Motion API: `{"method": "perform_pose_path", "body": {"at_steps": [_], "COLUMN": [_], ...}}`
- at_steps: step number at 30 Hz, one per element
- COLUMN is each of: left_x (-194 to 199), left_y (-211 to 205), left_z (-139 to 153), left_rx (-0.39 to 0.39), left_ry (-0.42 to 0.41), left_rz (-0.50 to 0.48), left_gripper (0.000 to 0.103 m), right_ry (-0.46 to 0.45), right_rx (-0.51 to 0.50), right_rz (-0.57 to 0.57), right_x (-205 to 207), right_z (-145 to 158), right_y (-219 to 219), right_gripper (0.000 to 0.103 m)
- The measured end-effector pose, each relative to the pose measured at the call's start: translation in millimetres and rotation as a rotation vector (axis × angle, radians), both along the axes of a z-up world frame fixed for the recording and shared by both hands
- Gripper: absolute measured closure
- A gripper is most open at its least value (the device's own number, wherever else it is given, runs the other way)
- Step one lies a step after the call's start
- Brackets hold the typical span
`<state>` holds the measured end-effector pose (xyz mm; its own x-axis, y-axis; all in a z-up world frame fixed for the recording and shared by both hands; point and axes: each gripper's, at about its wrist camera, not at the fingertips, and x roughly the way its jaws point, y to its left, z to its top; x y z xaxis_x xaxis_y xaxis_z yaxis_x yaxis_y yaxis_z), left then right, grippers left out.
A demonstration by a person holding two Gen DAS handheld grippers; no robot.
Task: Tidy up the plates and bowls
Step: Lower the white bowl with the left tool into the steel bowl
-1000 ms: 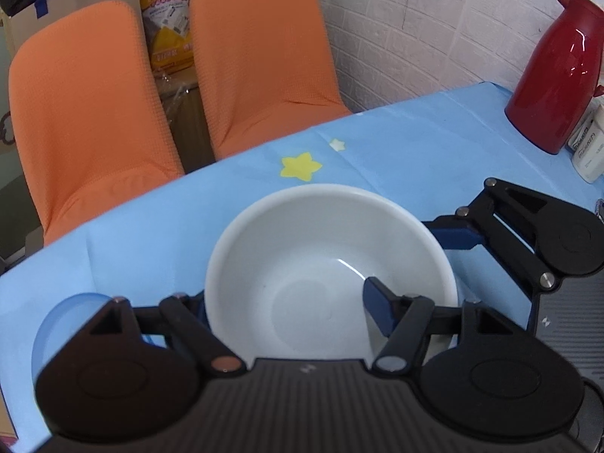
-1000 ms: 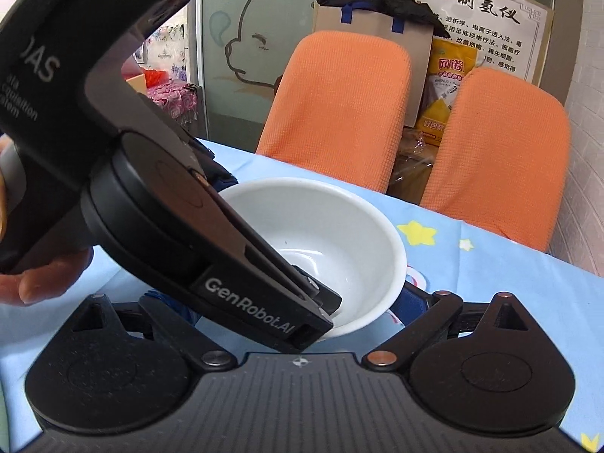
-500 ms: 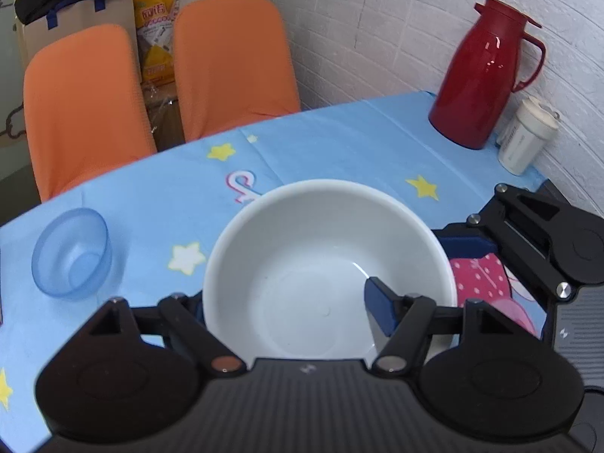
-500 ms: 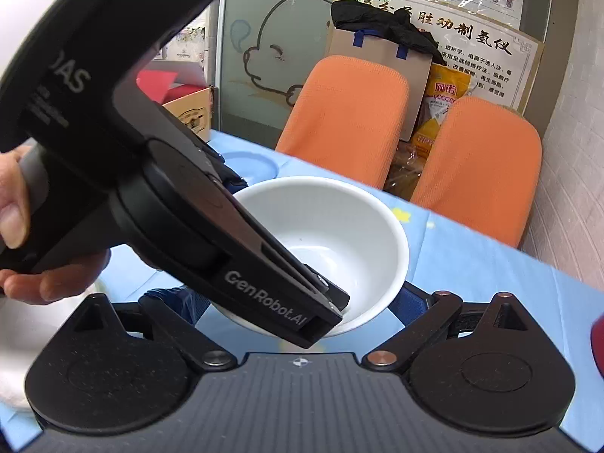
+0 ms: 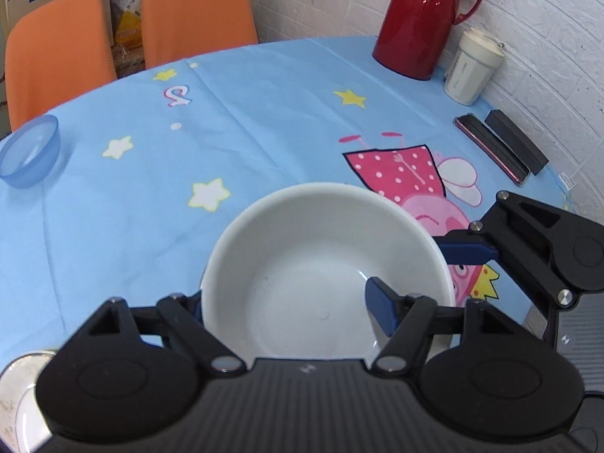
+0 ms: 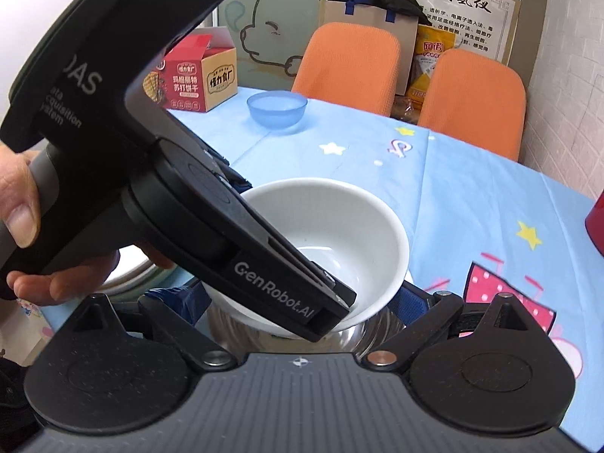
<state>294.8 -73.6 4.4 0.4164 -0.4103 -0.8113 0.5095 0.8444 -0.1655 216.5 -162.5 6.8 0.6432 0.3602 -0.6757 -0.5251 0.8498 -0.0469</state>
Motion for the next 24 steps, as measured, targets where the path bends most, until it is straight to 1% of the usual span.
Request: {"method": "perform_pose_path", "body": {"at_steps": [3,7,10,15,16,18,20,22,23,24], "left_x": [4,6,6,2,0,-5,-9,-12,-14,-15], "left_y": [-2,-2,1,12,15,20,25,25,25,24], "left_z": [-9,-11,-8,5,9,15,21,23,23,24], "left_rx": [0.009,0.018,0.014,-0.020,-0.024,-0.027,-0.048,-0.065,-0.070,-0.070], "left_ry": [0.020,0.004,-0.008,-0.038,-0.053,-0.087,-0.111,-0.112,-0.111,-0.109], "left_rz": [0.005,0.003,0.002,0.022,0.032,0.050,0.067,0.074,0.075,0.074], "left_gripper": [0.032,0.031,0.031,0.031,0.031,0.031,0.031,0.031,0.031,0.031], "right_ry": [0.004,-0.008,-0.009,-0.001,0.014,0.008,-0.015,-0.047,-0.062,-0.064], "right_rx": [-0.009,-0.029,-0.025,0.009,0.020,0.063,0.143,0.187,0.190,0.169], "right_rz": [-0.006,-0.018,-0.028,-0.085,-0.108,-0.154,-0.214,-0.278,-0.301,-0.315], "right_x": [3,2,2,-16,-23,-36,-54,-56,-54,-49], "right_z": [-7,-11,-12,-16,-16,-16,-17,-15,-16,-18], "right_y": [0,-5,-11,-28,-33,-42,-53,-58,-59,-58], "right_gripper": [0.018,0.018,0.017,0.017,0.017,0.017,0.017,0.017,0.017,0.017]}}
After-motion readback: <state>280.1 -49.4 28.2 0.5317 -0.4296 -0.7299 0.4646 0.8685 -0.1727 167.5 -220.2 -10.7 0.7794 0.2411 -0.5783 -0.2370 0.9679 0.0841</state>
